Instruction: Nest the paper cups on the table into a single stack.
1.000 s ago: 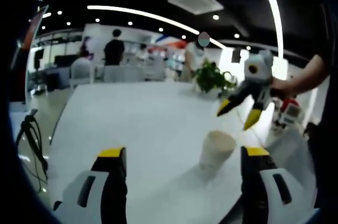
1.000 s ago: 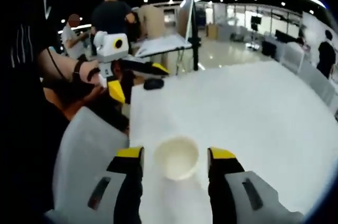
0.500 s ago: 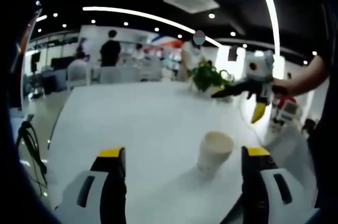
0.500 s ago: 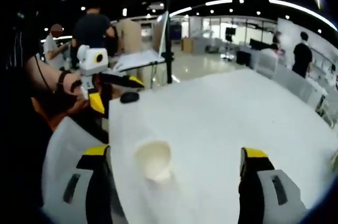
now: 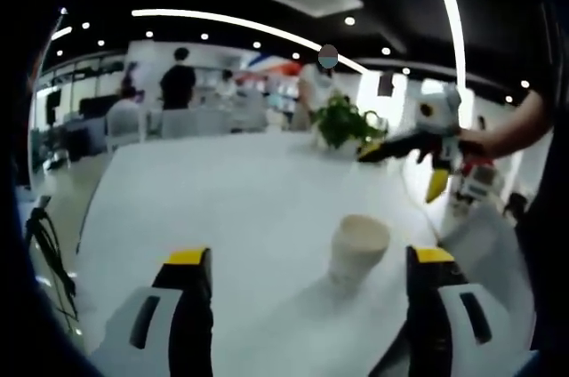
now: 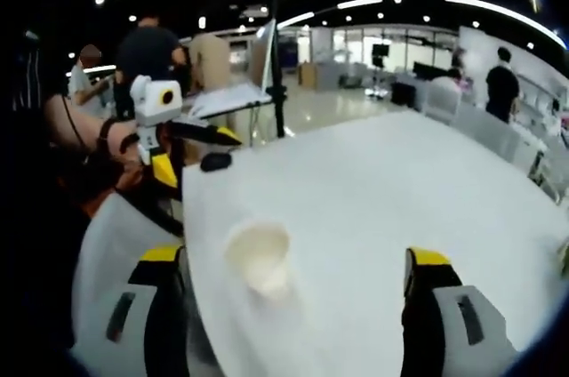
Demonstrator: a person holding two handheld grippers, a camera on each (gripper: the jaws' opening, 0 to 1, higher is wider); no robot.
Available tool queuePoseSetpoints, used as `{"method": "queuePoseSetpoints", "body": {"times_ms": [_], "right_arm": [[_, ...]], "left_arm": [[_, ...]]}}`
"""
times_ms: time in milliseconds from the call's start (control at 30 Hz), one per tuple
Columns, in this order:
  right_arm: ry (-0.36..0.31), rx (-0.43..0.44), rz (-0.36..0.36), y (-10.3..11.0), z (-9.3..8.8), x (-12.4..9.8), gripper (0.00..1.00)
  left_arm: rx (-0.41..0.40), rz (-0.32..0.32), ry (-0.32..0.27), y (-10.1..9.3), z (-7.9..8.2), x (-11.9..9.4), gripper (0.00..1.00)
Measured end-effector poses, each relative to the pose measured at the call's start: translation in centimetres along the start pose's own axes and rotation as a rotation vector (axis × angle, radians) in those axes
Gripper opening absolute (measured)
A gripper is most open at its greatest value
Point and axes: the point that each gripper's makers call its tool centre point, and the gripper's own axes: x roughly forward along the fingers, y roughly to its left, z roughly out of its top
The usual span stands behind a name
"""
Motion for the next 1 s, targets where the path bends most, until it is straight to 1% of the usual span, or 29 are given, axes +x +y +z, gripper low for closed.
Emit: {"method": "queuePoseSetpoints", "body": {"times_ms": [100, 167, 233, 367, 500, 600, 733, 867, 1000], "right_arm": [[0.006, 0.002, 0.006, 0.4, -0.6, -0.1, 1.0], [0.017, -0.027, -0.001, 0.6, -1.1, -0.2, 1.0], [0.026, -0.03, -0.002, 0.8, -1.6, -0.1, 1.0], [0.037, -0.03, -0.015, 0.7, -2.5, 0.0, 0.99], [0.016, -0.027, -0.021, 0.7, -2.6, 0.0, 0.97], [0.029, -0.036, -0.023, 0.8, -3.1, 0.2, 0.96], [0.042, -0.045, -0.02, 0.8, -3.9, 0.6, 0.95], [0.049, -0.036, -0.011, 1.0, -4.2, 1.0, 0.93], [0.057, -0.047, 0.002, 1.1, -4.4, 1.4, 0.9]], "left_arm": [[0.005, -0.005, 0.008, 0.0, -0.6, 0.2, 0.88], [-0.006, -0.009, 0.013, 0.0, -0.9, 0.4, 0.88], [-0.007, -0.013, 0.016, -0.1, -1.1, 0.6, 0.88], [0.006, -0.042, 0.044, -0.6, -2.0, 1.3, 0.88], [0.009, -0.061, 0.056, -1.0, -2.3, 1.9, 0.86], [0.023, -0.073, 0.081, -1.3, -2.9, 2.4, 0.86], [0.029, -0.088, 0.092, -1.5, -3.4, 3.0, 0.85], [0.018, -0.102, 0.105, -1.8, -3.9, 3.4, 0.84], [0.017, -0.108, 0.123, -1.7, -4.4, 3.7, 0.83]]}}
